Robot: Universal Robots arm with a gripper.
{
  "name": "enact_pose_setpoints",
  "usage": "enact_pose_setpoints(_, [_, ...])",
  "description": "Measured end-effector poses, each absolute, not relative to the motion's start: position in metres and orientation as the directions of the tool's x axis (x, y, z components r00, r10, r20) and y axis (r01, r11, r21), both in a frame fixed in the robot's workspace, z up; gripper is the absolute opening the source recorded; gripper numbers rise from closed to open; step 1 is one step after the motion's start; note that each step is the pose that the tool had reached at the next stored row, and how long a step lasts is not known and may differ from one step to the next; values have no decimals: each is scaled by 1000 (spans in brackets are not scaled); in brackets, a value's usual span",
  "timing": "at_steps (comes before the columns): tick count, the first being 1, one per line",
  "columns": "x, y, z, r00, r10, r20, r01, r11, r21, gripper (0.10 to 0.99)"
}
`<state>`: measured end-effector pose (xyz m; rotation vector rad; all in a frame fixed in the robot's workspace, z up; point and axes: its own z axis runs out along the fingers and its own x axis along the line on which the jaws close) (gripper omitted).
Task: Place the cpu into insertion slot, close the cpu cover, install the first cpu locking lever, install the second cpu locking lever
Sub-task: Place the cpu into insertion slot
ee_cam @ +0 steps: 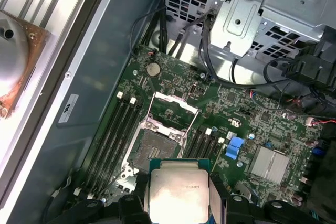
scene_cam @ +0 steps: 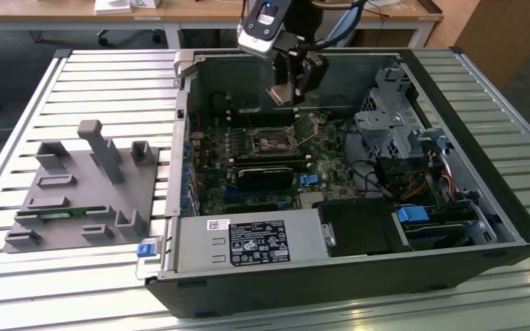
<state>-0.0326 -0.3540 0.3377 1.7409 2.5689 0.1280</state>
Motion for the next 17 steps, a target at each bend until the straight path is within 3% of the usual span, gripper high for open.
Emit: enact_pose_setpoints(17, [-33, -353, 326, -333, 943, 16, 940, 331, 88, 541])
